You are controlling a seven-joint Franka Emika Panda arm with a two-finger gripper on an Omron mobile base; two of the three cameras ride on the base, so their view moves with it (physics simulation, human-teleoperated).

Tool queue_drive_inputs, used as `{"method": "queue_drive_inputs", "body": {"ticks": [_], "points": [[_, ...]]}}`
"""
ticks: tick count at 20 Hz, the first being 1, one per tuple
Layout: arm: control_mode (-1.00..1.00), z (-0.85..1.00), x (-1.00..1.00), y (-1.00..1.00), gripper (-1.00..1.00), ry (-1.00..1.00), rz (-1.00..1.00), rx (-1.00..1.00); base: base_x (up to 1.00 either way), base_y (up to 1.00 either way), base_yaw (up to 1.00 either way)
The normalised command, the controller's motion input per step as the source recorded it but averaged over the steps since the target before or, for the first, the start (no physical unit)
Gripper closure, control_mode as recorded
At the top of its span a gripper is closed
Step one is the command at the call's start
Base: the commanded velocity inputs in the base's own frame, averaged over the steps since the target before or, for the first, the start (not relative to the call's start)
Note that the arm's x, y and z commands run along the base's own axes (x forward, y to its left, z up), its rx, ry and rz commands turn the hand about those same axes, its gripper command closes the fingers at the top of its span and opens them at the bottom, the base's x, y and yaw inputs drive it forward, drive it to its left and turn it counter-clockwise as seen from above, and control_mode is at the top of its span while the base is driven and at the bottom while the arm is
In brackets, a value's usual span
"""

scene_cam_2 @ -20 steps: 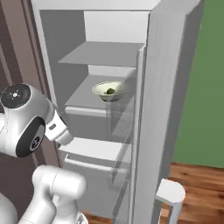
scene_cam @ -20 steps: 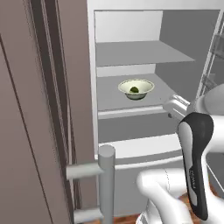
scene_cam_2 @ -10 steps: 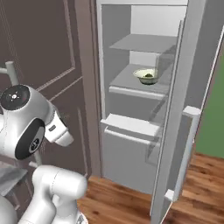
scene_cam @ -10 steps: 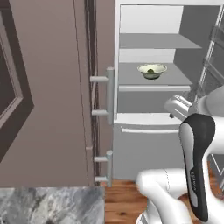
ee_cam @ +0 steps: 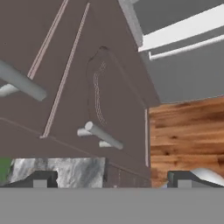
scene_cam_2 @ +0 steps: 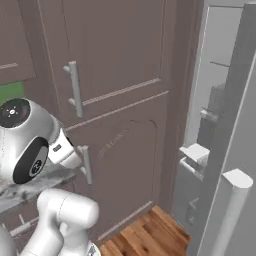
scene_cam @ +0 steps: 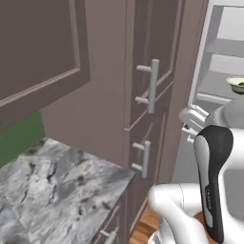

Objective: Place the bowl with the lemon wedge and lime on the second highest shelf of the fridge. Place the bowl with the steak and fish on the top shelf of the fridge.

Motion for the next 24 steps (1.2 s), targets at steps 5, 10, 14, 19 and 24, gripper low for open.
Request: {"method": "queue_drive_inputs", "body": {"ticks": [5, 10, 14, 19, 24], "points": [[1.0, 0.0, 0.0, 0.0, -1.0, 0.0, 0.0, 0.0, -0.33, -0.02, 1.0], [1.0, 0.0, 0.0, 0.0, -1.0, 0.0, 0.0, 0.0, -0.11, 0.25, 0.9], [1.0, 0.0, 0.0, 0.0, -1.0, 0.0, 0.0, 0.0, -0.19, 0.31, 0.93], [1.0, 0.0, 0.0, 0.0, -1.0, 0.0, 0.0, 0.0, -0.11, 0.37, 0.34], [1.0, 0.0, 0.0, 0.0, -1.0, 0.0, 0.0, 0.0, -0.75, 0.62, 0.43]]}}
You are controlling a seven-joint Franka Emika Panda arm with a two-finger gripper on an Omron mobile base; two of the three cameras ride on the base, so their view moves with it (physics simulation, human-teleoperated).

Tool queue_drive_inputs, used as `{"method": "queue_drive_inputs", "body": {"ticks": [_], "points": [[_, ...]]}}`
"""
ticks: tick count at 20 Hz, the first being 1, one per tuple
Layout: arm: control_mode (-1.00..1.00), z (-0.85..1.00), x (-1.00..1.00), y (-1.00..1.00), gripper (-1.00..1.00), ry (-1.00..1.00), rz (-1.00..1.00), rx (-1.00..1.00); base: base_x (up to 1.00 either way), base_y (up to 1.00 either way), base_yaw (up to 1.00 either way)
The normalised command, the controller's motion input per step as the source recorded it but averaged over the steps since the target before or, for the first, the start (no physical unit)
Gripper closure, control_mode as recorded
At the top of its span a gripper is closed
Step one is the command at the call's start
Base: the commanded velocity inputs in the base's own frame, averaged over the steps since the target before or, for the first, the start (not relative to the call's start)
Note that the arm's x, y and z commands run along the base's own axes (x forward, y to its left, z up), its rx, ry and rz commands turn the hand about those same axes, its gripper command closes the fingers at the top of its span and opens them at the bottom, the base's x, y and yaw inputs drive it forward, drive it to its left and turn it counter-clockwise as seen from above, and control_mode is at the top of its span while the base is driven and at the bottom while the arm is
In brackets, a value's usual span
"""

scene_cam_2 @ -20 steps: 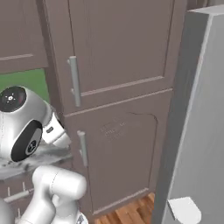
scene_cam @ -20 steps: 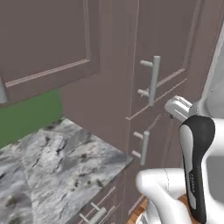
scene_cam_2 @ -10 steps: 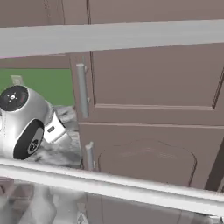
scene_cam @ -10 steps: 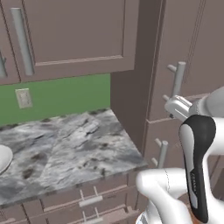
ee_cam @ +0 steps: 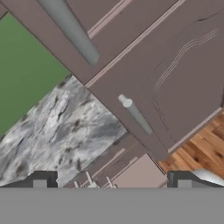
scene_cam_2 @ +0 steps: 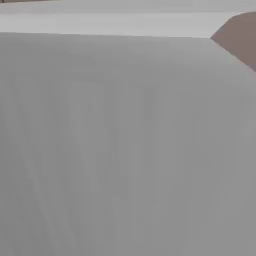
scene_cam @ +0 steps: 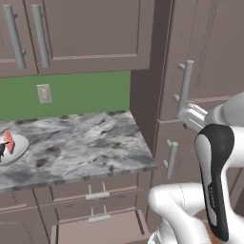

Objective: Place the bowl with the lemon wedge and lime on the second highest shelf of the fridge. Place the bowl with the steak and fish on the top shelf of the fridge.

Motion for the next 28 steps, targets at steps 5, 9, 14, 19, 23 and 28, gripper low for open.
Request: {"method": "queue_drive_inputs", "body": {"ticks": [5, 9, 14, 19, 23, 28], "points": [[1.0, 0.0, 0.0, 0.0, -1.0, 0.0, 0.0, 0.0, -0.14, 0.84, 0.31], [1.0, 0.0, 0.0, 0.0, -1.0, 0.0, 0.0, 0.0, 0.0, 1.0, 0.17], [1.0, 0.0, 0.0, 0.0, -1.0, 0.0, 0.0, 0.0, 0.77, 0.88, 0.09], [1.0, 0.0, 0.0, 0.0, -1.0, 0.0, 0.0, 0.0, 1.0, 0.71, -0.21], [1.0, 0.0, 0.0, 0.0, -1.0, 0.0, 0.0, 0.0, 0.47, 0.56, -0.32], [1.0, 0.0, 0.0, 0.0, -1.0, 0.0, 0.0, 0.0, -0.46, 0.23, -0.63]]}}
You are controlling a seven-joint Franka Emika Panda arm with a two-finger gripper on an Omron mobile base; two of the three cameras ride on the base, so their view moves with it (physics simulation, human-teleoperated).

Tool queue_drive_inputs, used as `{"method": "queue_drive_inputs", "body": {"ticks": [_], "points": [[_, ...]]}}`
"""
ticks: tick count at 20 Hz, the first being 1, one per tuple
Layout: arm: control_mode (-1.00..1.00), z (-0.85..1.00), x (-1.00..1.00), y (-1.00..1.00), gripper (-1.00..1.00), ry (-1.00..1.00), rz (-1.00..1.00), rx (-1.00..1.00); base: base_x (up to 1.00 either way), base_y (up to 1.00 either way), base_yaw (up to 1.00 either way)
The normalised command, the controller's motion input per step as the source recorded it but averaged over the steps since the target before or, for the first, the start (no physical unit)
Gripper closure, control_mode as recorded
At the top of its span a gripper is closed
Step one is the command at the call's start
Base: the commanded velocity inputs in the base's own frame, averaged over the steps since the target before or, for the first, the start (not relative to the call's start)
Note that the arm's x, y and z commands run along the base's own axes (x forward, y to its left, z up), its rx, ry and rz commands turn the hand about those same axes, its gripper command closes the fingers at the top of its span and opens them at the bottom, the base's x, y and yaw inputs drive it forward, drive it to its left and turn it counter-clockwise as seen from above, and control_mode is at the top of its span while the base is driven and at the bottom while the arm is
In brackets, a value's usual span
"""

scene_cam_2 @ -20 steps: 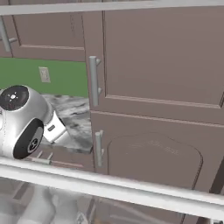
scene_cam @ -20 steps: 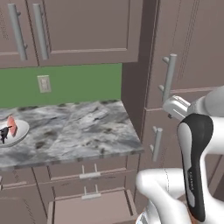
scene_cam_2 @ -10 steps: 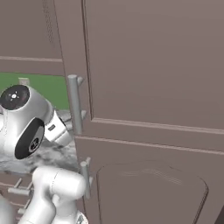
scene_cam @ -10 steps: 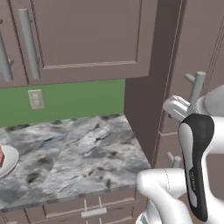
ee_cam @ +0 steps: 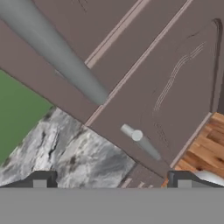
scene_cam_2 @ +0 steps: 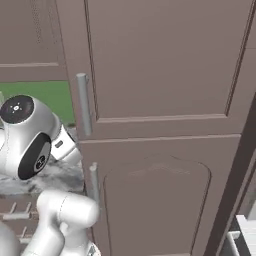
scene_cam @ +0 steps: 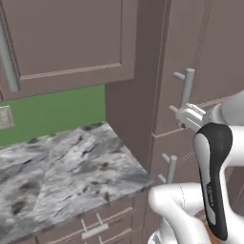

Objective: Place the bowl with the lemon wedge and lime on the second highest shelf of the fridge. Place the bowl with the steak and fish on the top shelf of the fridge.

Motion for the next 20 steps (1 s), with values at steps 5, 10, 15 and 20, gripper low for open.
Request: {"method": "queue_drive_inputs", "body": {"ticks": [5, 10, 15, 20], "points": [[1.0, 0.0, 0.0, 0.0, -1.0, 0.0, 0.0, 0.0, -0.12, 0.11, -0.84], [1.0, 0.0, 0.0, 0.0, -1.0, 0.0, 0.0, 0.0, -0.41, 0.15, -0.41], [1.0, 0.0, 0.0, 0.0, -1.0, 0.0, 0.0, 0.0, -0.94, 0.0, -0.02], [1.0, 0.0, 0.0, 0.0, -1.0, 0.0, 0.0, 0.0, -1.0, 0.38, 0.28]]}}
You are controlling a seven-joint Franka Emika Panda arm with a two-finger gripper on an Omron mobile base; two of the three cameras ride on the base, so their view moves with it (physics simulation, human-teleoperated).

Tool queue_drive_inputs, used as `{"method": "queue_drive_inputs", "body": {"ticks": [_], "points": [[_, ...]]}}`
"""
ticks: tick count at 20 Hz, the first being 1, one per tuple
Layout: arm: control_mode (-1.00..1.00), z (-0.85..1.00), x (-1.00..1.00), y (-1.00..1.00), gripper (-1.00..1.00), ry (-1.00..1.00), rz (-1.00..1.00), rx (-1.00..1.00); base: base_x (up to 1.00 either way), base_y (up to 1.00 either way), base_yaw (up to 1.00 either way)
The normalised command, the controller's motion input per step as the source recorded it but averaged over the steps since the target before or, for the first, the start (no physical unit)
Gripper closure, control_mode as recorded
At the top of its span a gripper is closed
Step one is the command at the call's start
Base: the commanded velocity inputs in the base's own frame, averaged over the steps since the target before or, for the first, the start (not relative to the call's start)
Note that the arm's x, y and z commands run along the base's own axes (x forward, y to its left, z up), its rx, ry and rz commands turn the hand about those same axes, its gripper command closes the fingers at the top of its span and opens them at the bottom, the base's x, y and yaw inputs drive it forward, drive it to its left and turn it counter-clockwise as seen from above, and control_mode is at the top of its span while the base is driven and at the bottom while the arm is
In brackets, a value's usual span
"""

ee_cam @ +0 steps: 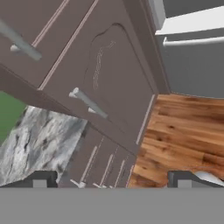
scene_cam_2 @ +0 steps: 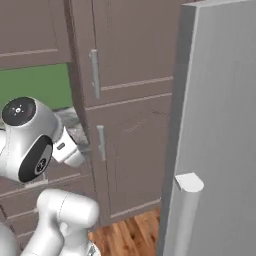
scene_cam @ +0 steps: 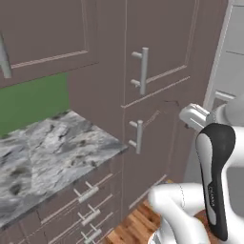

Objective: Place the bowl with the lemon wedge and lime on the second highest shelf of the fridge. Place the bowl with the steak and fish on the top shelf of the fridge.

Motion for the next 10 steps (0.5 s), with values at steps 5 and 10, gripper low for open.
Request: {"method": "queue_drive_inputs", "body": {"ticks": [5, 10], "points": [[1.0, 0.0, 0.0, 0.0, -1.0, 0.0, 0.0, 0.0, -0.63, 0.93, 0.7], [1.0, 0.0, 0.0, 0.0, -1.0, 0.0, 0.0, 0.0, 0.04, 0.96, 0.76]]}}
